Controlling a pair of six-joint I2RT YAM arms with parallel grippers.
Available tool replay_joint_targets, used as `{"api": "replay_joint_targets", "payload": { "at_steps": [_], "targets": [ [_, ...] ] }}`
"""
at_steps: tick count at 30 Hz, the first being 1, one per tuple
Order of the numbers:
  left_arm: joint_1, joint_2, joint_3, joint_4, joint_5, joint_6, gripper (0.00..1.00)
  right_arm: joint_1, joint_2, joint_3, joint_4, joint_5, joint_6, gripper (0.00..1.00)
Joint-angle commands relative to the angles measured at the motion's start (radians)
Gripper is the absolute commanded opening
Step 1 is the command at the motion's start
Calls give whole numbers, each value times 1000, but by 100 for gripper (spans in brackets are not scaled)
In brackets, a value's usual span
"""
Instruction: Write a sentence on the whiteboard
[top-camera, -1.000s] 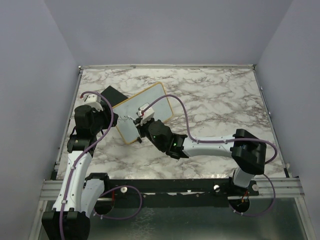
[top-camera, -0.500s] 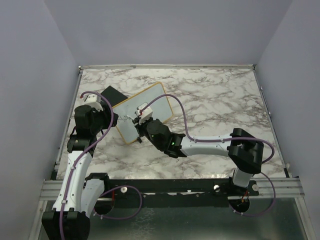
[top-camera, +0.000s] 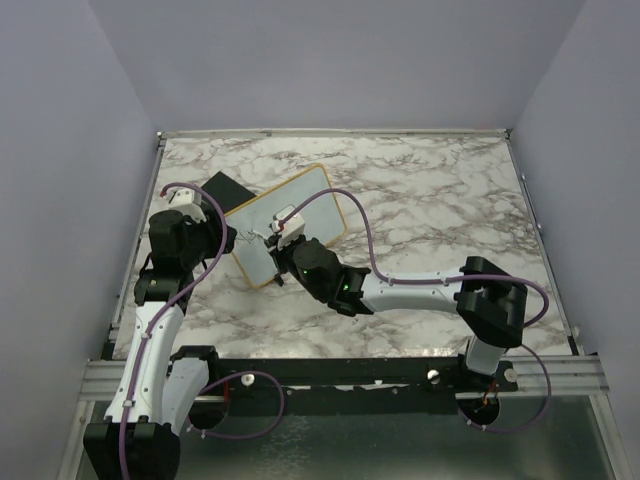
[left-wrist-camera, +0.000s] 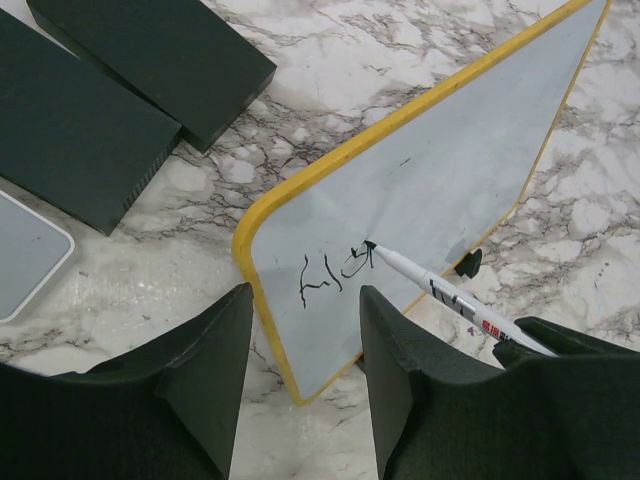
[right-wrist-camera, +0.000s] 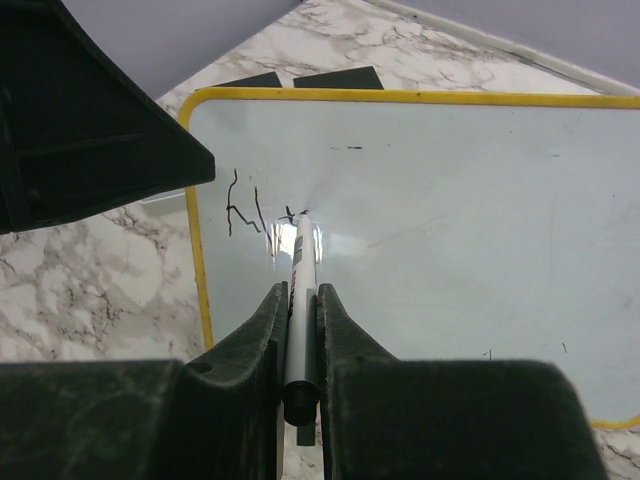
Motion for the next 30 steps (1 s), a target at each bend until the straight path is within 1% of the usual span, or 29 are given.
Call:
{"api": "replay_joint_targets", "payload": {
  "at_steps": [1, 30],
  "targets": [
    [-7, -14, -13, 9, -4, -4, 49, -8, 11, 18, 17, 32, -14, 0],
    [-7, -17, -13, 8, -5, -5, 49, -12, -30, -43, 12, 65, 5, 0]
  ]
}}
